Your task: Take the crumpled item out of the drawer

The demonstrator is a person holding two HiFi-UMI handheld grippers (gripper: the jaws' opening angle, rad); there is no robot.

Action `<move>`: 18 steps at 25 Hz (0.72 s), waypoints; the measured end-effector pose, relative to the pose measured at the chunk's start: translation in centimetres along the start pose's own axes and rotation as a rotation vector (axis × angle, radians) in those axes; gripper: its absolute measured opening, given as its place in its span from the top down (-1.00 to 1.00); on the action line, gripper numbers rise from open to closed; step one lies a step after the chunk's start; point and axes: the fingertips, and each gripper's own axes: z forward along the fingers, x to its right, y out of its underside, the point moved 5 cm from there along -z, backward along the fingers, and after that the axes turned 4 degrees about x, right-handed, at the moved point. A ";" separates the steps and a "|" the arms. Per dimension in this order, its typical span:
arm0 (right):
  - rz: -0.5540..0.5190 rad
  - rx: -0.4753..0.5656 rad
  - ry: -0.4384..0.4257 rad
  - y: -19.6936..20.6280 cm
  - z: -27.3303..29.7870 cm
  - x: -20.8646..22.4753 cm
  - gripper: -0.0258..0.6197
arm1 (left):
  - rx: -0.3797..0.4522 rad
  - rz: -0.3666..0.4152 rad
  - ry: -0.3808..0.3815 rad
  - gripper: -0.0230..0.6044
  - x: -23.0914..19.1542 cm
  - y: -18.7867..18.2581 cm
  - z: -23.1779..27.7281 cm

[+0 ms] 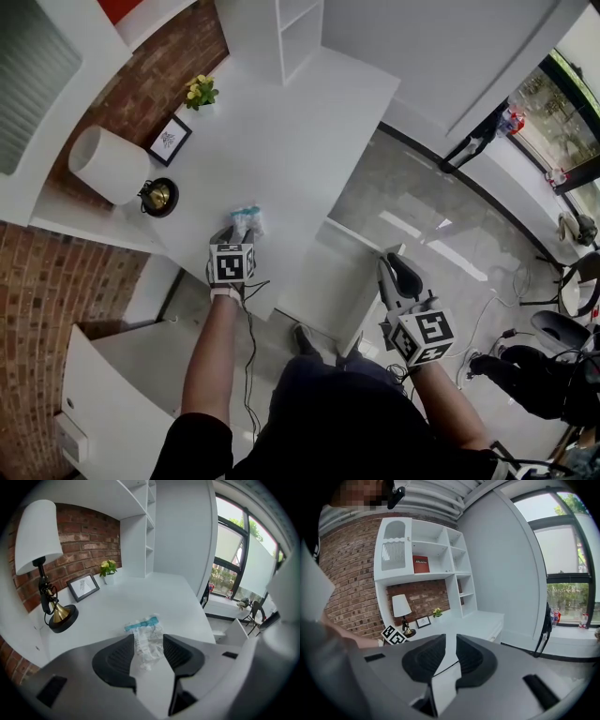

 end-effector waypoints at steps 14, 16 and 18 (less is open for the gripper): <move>-0.049 0.100 -0.042 -2.4 0.0 0.0 0.82 | 0.398 -0.022 0.216 0.39 8.9 -9.1 -12.8; -0.068 0.121 -0.046 -2.9 -0.2 -0.2 0.82 | 0.451 -0.015 0.232 0.41 9.9 -10.3 -14.8; -0.085 0.143 -0.054 -3.5 -0.5 -0.5 0.82 | 0.488 -0.009 0.237 0.43 10.8 -11.0 -16.6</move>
